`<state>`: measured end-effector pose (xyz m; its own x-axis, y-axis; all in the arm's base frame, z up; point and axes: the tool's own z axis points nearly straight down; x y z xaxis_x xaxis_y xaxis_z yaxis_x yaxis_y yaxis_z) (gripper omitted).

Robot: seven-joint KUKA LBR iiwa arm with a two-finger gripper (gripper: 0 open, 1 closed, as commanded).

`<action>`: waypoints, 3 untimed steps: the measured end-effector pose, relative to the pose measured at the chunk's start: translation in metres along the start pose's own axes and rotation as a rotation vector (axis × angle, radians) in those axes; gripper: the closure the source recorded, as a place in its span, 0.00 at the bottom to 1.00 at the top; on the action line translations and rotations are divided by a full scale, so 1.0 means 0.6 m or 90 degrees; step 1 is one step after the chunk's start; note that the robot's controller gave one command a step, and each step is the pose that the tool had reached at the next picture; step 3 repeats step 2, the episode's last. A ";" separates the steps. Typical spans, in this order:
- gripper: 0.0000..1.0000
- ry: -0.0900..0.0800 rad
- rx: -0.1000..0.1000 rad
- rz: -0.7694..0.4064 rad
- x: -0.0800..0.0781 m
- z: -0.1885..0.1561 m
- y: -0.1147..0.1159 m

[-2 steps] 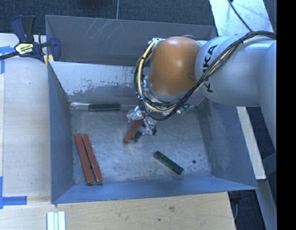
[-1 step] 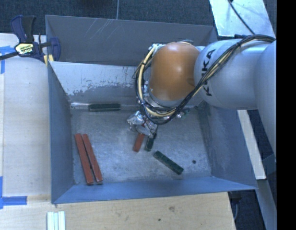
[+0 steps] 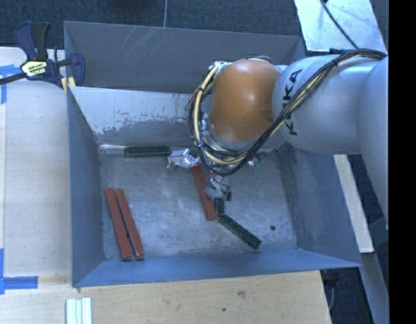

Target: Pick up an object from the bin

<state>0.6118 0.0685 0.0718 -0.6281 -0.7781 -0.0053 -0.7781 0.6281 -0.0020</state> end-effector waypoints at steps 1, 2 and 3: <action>0.00 0.001 -0.001 -0.336 0.034 0.003 -0.012; 1.00 0.000 -0.001 -0.335 0.032 0.000 -0.011; 1.00 0.000 -0.001 -0.335 0.032 0.000 -0.011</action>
Offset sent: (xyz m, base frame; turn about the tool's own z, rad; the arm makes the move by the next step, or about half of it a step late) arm -0.0081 -0.0195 -0.0018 -0.5299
